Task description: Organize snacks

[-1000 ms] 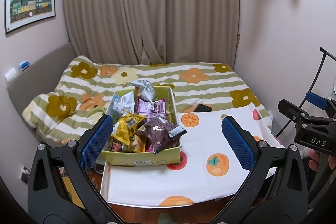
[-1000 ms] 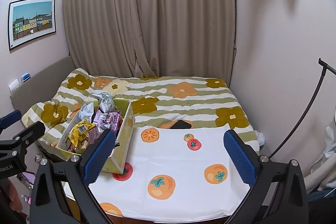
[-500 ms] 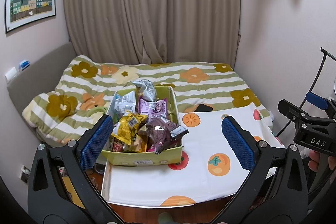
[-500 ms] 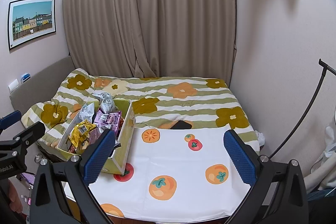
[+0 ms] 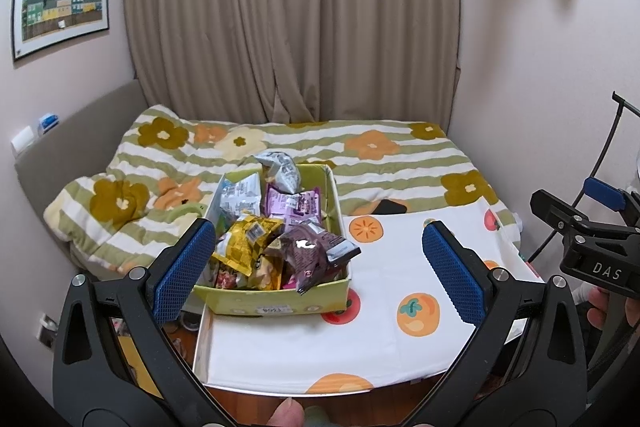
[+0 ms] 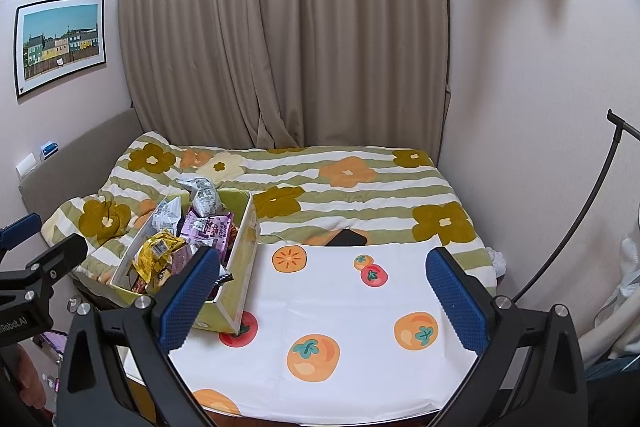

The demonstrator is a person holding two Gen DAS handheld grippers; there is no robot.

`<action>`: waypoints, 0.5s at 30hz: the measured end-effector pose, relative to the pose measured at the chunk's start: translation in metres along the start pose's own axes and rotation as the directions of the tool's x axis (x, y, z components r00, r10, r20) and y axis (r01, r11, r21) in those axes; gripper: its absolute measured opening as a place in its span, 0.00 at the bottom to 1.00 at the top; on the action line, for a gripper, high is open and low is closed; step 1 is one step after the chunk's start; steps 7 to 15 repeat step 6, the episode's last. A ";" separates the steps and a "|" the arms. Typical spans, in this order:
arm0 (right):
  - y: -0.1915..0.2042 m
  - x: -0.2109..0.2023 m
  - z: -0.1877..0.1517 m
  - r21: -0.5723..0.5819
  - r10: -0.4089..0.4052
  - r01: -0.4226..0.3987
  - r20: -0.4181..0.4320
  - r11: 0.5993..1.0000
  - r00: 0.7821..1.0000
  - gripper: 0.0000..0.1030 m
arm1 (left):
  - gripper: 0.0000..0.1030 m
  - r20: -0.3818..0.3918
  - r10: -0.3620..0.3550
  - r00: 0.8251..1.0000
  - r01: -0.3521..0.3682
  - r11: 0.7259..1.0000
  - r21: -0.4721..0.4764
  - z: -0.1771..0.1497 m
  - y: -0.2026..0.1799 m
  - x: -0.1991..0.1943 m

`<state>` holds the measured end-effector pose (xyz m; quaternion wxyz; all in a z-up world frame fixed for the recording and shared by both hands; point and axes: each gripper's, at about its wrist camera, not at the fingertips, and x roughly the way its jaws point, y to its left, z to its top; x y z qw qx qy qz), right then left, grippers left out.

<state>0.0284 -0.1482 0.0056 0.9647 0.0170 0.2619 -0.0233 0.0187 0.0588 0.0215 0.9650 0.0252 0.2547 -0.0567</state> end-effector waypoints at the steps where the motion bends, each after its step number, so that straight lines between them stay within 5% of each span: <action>1: 0.000 0.000 0.000 0.001 0.000 0.000 -0.001 1.000 1.000 1.00 | 1.00 -0.002 -0.005 1.000 0.005 1.000 0.000 -0.001 0.000 0.001; 15: 0.008 -0.001 0.002 -0.001 0.004 -0.004 -0.012 1.000 1.000 1.00 | 1.00 0.012 0.002 1.000 -0.002 1.000 -0.008 -0.005 0.000 -0.002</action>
